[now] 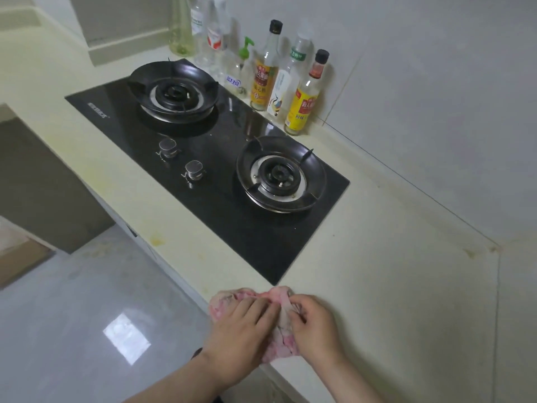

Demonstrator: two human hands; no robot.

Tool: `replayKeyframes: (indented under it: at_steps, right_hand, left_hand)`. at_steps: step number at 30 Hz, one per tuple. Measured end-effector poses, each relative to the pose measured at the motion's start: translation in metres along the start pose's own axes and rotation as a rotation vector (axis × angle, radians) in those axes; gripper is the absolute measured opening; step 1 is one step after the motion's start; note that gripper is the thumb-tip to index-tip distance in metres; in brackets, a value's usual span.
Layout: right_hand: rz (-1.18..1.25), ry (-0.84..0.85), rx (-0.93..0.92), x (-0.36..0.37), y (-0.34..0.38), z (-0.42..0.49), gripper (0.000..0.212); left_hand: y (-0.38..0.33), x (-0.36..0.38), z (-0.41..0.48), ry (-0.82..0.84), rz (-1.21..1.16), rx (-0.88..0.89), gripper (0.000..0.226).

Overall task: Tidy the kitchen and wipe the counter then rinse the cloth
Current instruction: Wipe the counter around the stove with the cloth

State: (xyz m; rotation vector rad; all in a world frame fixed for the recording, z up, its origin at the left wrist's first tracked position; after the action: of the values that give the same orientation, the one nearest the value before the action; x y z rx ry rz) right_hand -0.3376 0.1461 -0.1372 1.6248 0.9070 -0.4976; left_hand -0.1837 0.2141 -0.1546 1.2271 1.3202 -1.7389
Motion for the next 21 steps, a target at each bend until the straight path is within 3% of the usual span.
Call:
replayKeyframes:
  at_steps: [5, 9, 16, 21]
  right_hand:
    - [-0.055, 0.127, -0.172, 0.004, 0.031, 0.031, 0.026]
    - [-0.3, 0.116, -0.356, -0.011, 0.048, 0.068, 0.032]
    - [-0.505, 0.321, -0.759, 0.012, 0.078, 0.131, 0.045]
    - [-0.462, 0.313, -0.853, 0.03, 0.094, 0.159, 0.041]
  left_hand:
    - [0.011, -0.01, -0.003, -0.171, 0.078, 0.039, 0.041]
    - [-0.002, -0.004, 0.004, -0.191, 0.05, -0.164, 0.041]
    - [-0.02, 0.006, 0.013, -0.275, 0.122, -0.47, 0.063]
    - [-0.032, 0.02, 0.018, -0.191, 0.108, -0.637, 0.069]
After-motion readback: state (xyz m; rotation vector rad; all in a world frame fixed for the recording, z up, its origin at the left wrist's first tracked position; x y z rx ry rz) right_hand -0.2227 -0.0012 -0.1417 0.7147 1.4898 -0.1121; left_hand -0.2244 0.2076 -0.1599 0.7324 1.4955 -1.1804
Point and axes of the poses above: each hand's wrist, its own z-axis towards the middle knuckle, its own x-axis out of the palm, y = z × x, the point moved 3 cm from there along z, towards the middle knuckle, and after that the axes turned 3 degrees about x, right-handed, at the moved point
